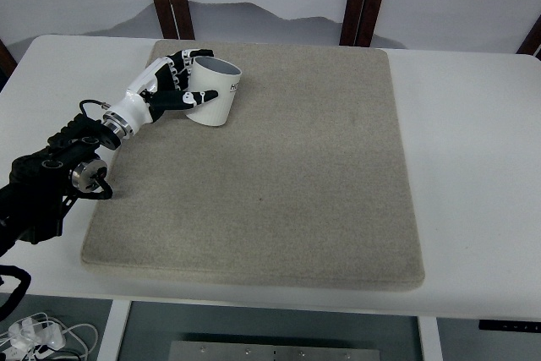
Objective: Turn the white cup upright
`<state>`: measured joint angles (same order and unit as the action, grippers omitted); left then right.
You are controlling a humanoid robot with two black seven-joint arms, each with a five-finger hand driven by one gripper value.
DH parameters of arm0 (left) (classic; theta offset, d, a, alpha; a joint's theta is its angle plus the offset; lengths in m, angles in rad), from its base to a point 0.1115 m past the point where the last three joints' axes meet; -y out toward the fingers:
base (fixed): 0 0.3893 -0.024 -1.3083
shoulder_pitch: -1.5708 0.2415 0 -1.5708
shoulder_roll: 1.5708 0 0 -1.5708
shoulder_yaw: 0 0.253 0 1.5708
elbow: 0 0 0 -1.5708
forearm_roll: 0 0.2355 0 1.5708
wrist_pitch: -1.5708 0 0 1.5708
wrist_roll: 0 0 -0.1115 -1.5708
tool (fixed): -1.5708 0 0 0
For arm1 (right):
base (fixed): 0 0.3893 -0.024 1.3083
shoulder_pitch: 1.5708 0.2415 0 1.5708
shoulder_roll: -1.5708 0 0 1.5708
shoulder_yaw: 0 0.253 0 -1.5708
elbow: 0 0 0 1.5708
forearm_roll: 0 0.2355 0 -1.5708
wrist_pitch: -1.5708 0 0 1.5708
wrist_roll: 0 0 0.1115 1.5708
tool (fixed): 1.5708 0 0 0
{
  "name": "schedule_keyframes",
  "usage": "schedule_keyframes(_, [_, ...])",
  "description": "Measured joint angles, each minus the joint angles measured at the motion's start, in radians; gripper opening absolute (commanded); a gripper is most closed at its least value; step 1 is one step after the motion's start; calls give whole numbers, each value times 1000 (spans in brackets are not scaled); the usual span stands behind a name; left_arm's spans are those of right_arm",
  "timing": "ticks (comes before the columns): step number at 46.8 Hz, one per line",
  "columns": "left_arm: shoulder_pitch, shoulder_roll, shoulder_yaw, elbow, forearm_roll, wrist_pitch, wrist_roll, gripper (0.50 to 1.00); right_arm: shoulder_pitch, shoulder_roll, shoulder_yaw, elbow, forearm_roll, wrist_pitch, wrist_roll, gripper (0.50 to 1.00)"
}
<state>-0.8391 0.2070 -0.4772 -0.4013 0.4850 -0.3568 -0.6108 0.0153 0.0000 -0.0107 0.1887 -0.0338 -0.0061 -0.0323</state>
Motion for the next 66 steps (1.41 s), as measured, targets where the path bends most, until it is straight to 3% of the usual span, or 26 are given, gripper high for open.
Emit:
schedule_keyframes(29, [0,30,-27,-1,-51,-114,0,994,0,0,0,0,0,0,0,952])
schedule_keyframes(44, [-61,124,-82,0,-84,-211,0,994,0,0,0,0,0,0,0,952])
schedule_keyframes(53, [-104,151,-80,17,-129,-216,0,994,0,0,0,0,0,0,0,952])
schedule_keyframes(66, [-156,122,-77,130,-159,-201,0,994,0,0,0,0,0,0,0,952])
